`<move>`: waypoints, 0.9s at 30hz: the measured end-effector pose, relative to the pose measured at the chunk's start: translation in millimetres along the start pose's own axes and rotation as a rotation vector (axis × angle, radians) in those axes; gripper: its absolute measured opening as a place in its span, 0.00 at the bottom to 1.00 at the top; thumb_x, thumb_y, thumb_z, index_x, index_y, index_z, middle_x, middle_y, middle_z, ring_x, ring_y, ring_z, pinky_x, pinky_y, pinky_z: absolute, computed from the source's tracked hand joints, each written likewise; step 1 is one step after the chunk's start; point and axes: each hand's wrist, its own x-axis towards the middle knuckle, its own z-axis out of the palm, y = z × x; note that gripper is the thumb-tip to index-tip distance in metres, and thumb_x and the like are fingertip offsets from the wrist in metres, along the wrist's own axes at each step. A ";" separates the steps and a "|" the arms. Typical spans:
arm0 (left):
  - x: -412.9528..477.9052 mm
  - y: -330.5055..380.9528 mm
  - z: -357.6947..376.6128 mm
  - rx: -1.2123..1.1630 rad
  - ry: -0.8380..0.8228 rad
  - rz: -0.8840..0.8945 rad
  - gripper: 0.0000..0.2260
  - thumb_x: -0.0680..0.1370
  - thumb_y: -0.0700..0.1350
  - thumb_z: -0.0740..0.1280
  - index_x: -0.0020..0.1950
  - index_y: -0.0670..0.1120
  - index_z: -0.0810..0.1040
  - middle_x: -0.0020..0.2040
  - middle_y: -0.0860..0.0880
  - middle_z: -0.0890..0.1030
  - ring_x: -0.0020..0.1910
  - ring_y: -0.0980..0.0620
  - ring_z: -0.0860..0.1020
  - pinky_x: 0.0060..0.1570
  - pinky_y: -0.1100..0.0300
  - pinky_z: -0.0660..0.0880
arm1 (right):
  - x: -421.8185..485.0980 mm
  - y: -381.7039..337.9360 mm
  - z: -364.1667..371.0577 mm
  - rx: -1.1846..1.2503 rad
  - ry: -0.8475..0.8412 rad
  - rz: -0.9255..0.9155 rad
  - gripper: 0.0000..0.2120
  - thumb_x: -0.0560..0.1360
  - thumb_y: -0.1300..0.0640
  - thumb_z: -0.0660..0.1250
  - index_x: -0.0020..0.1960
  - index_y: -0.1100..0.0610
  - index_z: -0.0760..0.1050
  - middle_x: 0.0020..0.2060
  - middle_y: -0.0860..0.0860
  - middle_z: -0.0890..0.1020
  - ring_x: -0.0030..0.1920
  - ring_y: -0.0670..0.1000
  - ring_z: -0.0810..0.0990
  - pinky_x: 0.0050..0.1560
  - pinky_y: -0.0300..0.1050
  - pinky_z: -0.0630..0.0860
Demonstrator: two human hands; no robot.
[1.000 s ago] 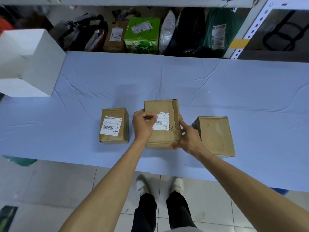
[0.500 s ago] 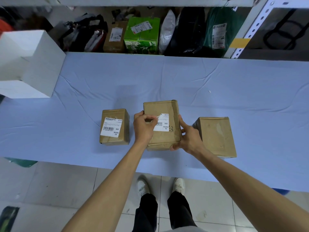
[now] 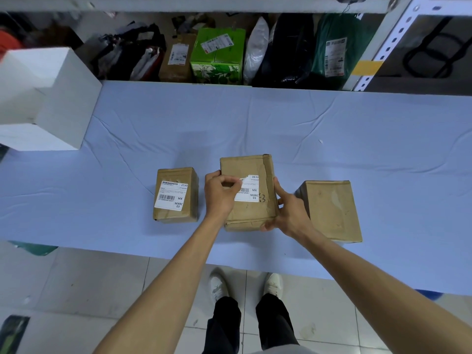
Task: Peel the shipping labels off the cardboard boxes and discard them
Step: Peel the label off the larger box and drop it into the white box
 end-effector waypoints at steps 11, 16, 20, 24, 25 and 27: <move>2.5 -1.7 -0.9 -0.021 -0.007 0.017 0.05 0.72 0.39 0.74 0.47 0.42 0.84 0.58 0.48 0.74 0.52 0.54 0.77 0.54 0.68 0.74 | -1.9 2.5 1.1 -0.007 0.031 -0.026 0.37 0.71 0.70 0.71 0.75 0.55 0.61 0.45 0.42 0.76 0.37 0.39 0.79 0.33 0.27 0.73; 6.2 -5.2 -0.7 -0.044 -0.016 0.029 0.03 0.71 0.40 0.75 0.44 0.44 0.85 0.55 0.46 0.78 0.54 0.50 0.78 0.57 0.60 0.76 | -3.8 2.7 2.1 0.000 0.047 -0.014 0.41 0.68 0.67 0.74 0.76 0.51 0.59 0.43 0.39 0.75 0.37 0.41 0.76 0.30 0.27 0.73; 8.4 -7.2 0.9 -0.061 -0.011 0.045 0.02 0.71 0.39 0.75 0.42 0.44 0.85 0.51 0.45 0.80 0.54 0.49 0.78 0.53 0.62 0.76 | -6.1 2.8 4.0 -0.133 0.022 -0.046 0.59 0.58 0.69 0.78 0.78 0.46 0.49 0.46 0.42 0.75 0.40 0.43 0.74 0.32 0.26 0.71; 12.3 -5.9 4.3 -0.065 -0.033 0.043 0.02 0.71 0.41 0.75 0.41 0.47 0.84 0.54 0.44 0.79 0.53 0.49 0.79 0.54 0.58 0.78 | -9.5 2.3 4.6 -0.089 0.084 -0.045 0.52 0.62 0.71 0.76 0.77 0.47 0.53 0.42 0.42 0.76 0.36 0.41 0.73 0.28 0.26 0.71; 11.9 -4.9 4.3 -0.058 -0.029 0.040 0.01 0.71 0.41 0.75 0.41 0.46 0.84 0.54 0.45 0.79 0.53 0.50 0.79 0.54 0.58 0.77 | -11.3 1.1 4.6 -0.053 0.096 -0.044 0.49 0.65 0.70 0.74 0.77 0.47 0.54 0.41 0.41 0.76 0.35 0.40 0.73 0.27 0.26 0.71; 11.3 -4.0 3.4 -0.062 -0.017 0.034 0.01 0.71 0.40 0.74 0.42 0.44 0.84 0.55 0.45 0.78 0.53 0.50 0.78 0.53 0.61 0.76 | -11.9 0.7 4.0 -0.043 0.095 -0.057 0.41 0.70 0.70 0.71 0.75 0.49 0.58 0.41 0.39 0.75 0.34 0.39 0.75 0.29 0.25 0.71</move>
